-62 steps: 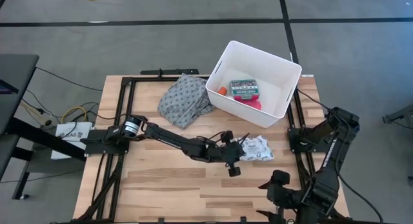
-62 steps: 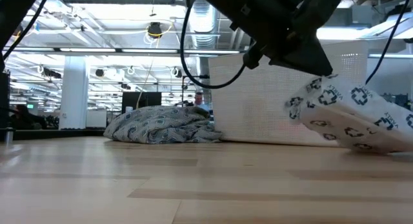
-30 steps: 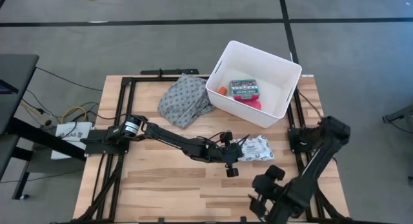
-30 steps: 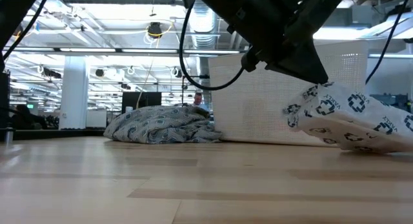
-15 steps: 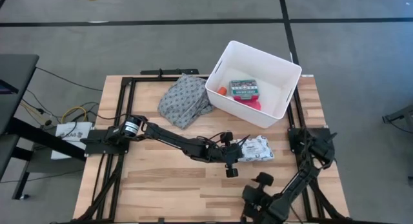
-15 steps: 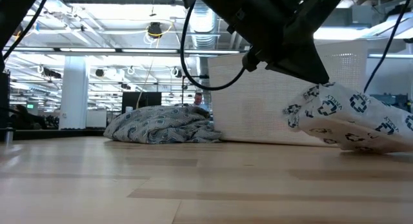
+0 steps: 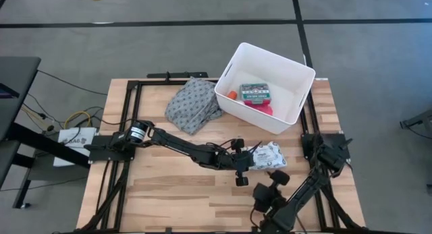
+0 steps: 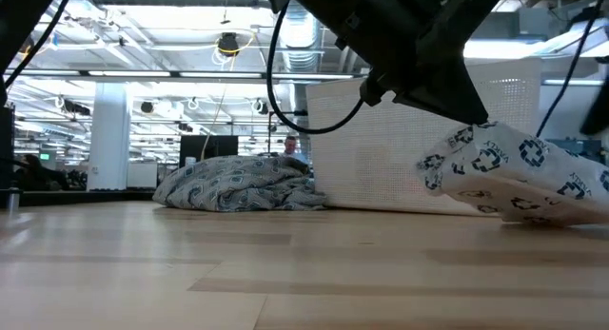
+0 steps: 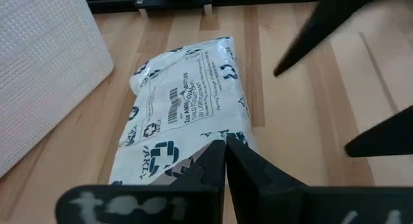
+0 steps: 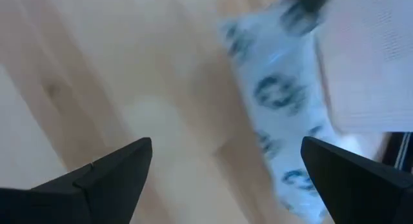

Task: Pick & place medical supplies in basket/bin
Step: Put the white bag in the white bin

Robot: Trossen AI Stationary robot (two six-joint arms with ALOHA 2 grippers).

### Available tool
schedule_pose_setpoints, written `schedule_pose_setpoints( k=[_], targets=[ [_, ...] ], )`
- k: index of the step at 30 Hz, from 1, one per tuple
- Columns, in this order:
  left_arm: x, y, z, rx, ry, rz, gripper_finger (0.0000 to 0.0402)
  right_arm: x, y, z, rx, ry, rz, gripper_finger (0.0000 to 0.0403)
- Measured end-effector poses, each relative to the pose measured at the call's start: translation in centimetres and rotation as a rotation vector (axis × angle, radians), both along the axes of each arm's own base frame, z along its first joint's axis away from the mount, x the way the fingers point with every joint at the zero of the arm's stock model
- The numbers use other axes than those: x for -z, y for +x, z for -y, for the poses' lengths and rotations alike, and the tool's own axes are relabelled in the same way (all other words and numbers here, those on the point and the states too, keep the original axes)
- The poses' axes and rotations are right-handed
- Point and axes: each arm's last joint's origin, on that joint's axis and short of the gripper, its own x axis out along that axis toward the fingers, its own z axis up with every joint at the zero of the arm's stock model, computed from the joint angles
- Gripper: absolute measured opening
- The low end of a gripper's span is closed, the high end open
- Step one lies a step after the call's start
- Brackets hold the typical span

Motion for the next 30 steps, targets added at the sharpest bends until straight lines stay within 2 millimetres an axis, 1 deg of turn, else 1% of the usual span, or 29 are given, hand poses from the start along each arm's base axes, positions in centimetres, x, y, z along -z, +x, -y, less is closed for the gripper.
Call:
schedule_pose_setpoints(
  k=[2,5,7,9,11,18,22,25,30],
  targets=[
    [0.0,0.0,0.0,0.0,0.0,-0.001,0.0,0.9,-0.2,0.1,0.003,-0.037,-0.029,0.0392],
    [0.0,0.0,0.0,0.0,0.001,-0.002,0.0,1.3,-0.3,0.3,0.005,-0.063,-0.031,0.0392],
    [0.0,0.0,0.1,0.002,0.0,0.003,0.0,1.8,-0.6,0.8,-0.009,-0.142,-0.073,0.0392],
    [0.0,0.0,0.3,0.007,0.0,0.005,0.0,1.7,-0.5,0.9,-0.019,-0.166,-0.04,0.0392],
    [0.0,-0.1,0.4,0.01,-0.001,0.006,0.0,1.6,-0.9,0.9,-0.037,-0.206,-0.015,0.0392],
    [-0.2,-0.1,0.9,0.034,0.016,0.019,0.0,1.6,-0.9,0.8,-0.057,-0.213,0.01,0.0392],
    [-0.3,-0.1,1.5,0.062,0.03,0.032,0.0,1.6,-0.7,0.8,-0.084,-0.234,0.053,0.0392],
    [-0.4,-0.2,1.9,0.109,0.018,0.037,0.0,1.5,-0.3,1.1,-0.058,-0.233,0.096,0.0392],
    [-0.4,-0.2,2.2,0.149,0.02,0.042,0.0,1.8,0.7,1.7,0.001,-0.182,0.091,0.0392]
  ],
)
